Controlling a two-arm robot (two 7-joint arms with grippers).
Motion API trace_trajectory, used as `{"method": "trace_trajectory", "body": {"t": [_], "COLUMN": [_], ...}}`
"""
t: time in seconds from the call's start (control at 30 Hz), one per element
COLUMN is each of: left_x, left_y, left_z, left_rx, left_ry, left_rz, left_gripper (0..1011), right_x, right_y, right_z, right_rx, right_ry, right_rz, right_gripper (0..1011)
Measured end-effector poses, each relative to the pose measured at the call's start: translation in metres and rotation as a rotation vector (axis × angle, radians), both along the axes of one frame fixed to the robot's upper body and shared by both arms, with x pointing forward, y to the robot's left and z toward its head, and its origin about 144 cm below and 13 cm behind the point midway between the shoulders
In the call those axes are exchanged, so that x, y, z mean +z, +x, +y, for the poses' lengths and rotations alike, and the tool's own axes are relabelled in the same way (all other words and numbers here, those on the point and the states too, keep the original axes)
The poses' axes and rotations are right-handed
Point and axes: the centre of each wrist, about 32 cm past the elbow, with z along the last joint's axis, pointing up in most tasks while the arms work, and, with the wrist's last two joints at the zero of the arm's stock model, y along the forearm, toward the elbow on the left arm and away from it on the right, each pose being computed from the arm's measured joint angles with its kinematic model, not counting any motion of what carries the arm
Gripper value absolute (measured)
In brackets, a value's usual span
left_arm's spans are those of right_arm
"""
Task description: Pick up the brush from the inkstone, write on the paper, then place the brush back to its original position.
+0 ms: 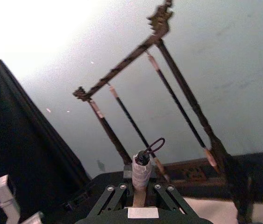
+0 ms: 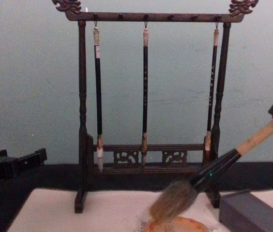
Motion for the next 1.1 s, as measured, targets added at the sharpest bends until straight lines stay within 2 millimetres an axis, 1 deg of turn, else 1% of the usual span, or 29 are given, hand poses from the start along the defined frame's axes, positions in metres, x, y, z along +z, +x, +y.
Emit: {"method": "trace_trajectory", "body": {"t": [0.1,0.47,1.1], "left_x": [0.0,0.0,0.0], "left_y": [0.0,0.0,0.0], "left_z": [0.0,0.0,0.0], "left_rx": [0.0,0.0,0.0], "left_ry": [0.0,0.0,0.0], "left_rz": [0.0,0.0,0.0], "left_gripper": [1002,1002,1002], "right_x": [-0.008,-0.026,-0.045], "right_y": [0.008,0.021,0.028], "right_z": [-0.001,-0.006,-0.009], "right_rx": [-0.019,-0.053,-0.08], "right_ry": [0.011,0.044,0.071], "right_rz": [0.031,0.109,0.199], "right_gripper": [164,164,164]}}
